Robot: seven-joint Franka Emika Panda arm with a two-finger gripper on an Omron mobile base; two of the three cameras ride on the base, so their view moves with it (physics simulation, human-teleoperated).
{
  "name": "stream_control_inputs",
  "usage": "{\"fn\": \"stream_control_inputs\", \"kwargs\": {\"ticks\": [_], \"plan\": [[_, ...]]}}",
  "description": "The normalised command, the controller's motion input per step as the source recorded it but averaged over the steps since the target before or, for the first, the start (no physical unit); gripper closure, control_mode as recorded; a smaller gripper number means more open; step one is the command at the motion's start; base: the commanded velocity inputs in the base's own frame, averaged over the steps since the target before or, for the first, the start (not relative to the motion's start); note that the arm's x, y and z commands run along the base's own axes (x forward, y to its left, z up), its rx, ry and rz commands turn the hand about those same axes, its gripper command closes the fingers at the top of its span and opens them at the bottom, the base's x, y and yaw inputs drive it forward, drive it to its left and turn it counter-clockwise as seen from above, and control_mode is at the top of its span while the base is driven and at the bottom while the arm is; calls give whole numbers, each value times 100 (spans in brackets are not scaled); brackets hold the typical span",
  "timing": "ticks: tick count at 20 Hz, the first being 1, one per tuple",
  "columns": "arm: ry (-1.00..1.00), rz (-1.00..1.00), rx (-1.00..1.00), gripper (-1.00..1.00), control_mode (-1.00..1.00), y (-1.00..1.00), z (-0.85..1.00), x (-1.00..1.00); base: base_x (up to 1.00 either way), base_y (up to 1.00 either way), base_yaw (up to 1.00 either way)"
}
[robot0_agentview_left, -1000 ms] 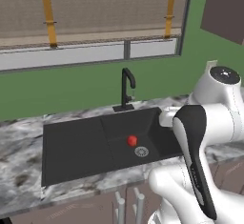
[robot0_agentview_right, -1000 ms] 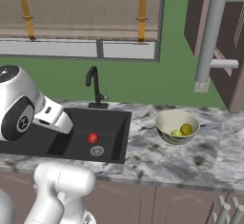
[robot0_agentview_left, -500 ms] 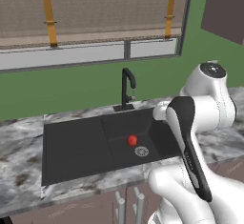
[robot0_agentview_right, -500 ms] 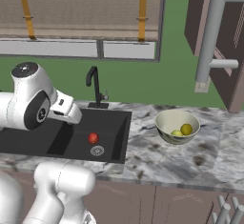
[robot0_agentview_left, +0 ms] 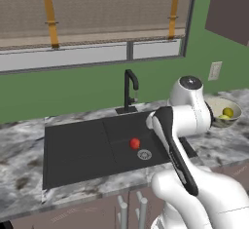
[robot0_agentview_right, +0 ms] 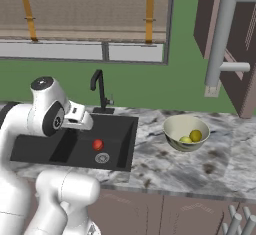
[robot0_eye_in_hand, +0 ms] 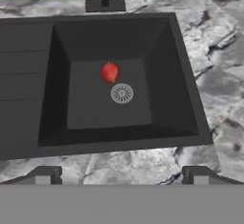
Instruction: Pick the lemons from the cabinet and place them in one bowl. Pick the onion from the sink and place it in the other bowl.
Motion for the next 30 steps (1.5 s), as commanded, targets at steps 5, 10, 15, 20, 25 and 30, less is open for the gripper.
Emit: {"fn": "stream_control_inputs", "kwargs": {"ticks": [5, 10, 15, 20, 25, 30], "plan": [[2, 6, 0, -100, -100, 3, -62, 65, 0, 0, 0], [1, 8, 0, -100, -100, 9, -53, 62, 0, 0, 0], [0, 4, 0, -100, -100, 2, -48, 66, 0, 0, 0], [0, 0, 0, -100, -100, 1, -48, 67, 0, 0, 0], [0, 0, 0, -100, -100, 7, -44, 61, 0, 0, 0], [1, 0, 0, -100, -100, 13, -48, 50, 0, 0, 0]]}}
